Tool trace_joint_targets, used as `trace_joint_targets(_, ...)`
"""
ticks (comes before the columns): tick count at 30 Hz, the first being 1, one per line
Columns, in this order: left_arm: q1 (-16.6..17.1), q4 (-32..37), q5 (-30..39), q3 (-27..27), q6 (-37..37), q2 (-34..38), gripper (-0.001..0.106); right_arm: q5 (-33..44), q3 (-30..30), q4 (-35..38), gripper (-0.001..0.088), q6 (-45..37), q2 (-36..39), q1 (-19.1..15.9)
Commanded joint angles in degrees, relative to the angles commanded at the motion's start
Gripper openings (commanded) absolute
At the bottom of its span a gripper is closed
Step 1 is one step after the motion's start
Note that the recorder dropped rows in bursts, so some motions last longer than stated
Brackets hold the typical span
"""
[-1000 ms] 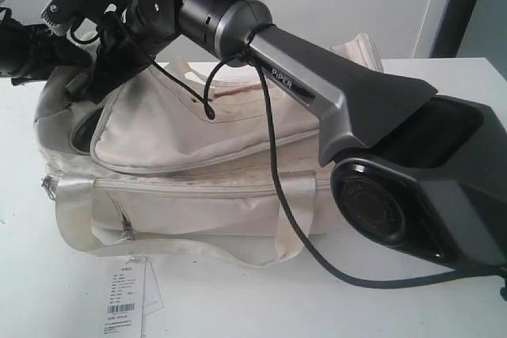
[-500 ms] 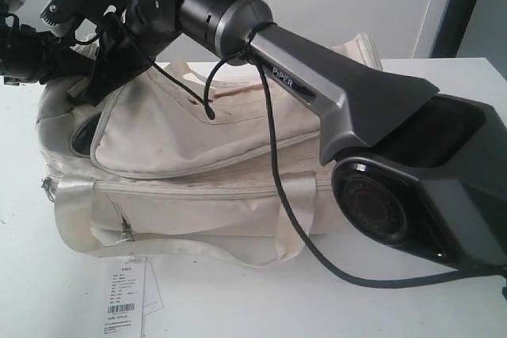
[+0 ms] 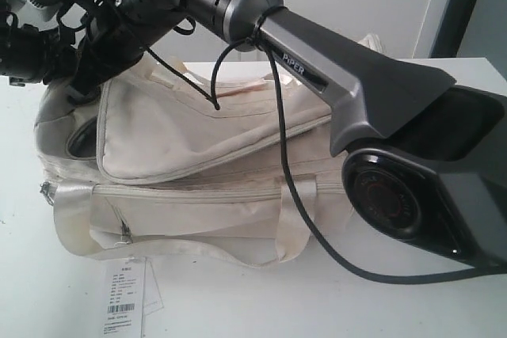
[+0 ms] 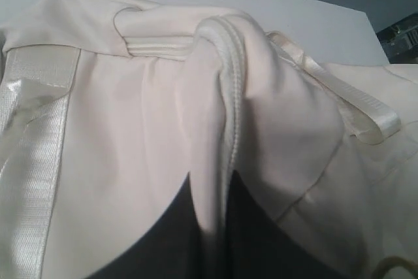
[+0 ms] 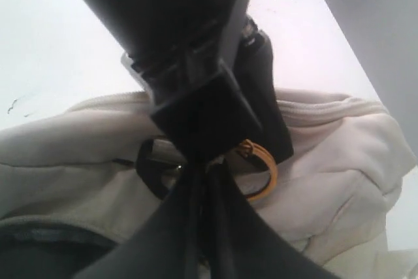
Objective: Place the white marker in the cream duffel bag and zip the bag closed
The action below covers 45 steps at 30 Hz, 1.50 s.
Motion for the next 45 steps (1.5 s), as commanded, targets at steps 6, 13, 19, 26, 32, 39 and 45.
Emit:
trace_joint_targets(6,3.8,-4.8,3.7,0.0,0.8,0.0,0.000,3.4,0.0,0.4,0.0000,-0.9,-0.5,0.0)
trace_joint_targets(13,6.2,-8.4,7.6,0.0,3.0,0.0,0.000,3.4,0.0,2.8,0.0000,-8.0,-0.8,0.0)
trace_joint_targets(19,6.2,-6.4,7.7,0.0,3.0,0.0,0.000,-2.6,0.0,-0.2,0.0000,-12.1,-1.3,-0.1)
trace_joint_targets(26,6.2,-5.9,9.3,0.0,3.0,0.0,0.000,-4.5,0.1,-0.8,0.0000,-9.9,-0.6,-0.7)
trace_joint_targets(32,6.2,-4.1,8.3,0.0,3.2,0.0,0.009,-0.6,0.1,-0.6,0.0000,-10.1,0.6,-0.7)
trace_joint_targets(39,6.2,-4.1,8.8,0.0,6.0,0.0,0.012,-2.8,0.1,-1.6,0.0000,-10.2,3.3,-0.6)
trace_joint_targets(45,6.2,-4.1,8.8,0.0,6.9,0.0,0.005,-5.9,0.1,-1.7,0.0024,-9.8,3.8,-0.6)
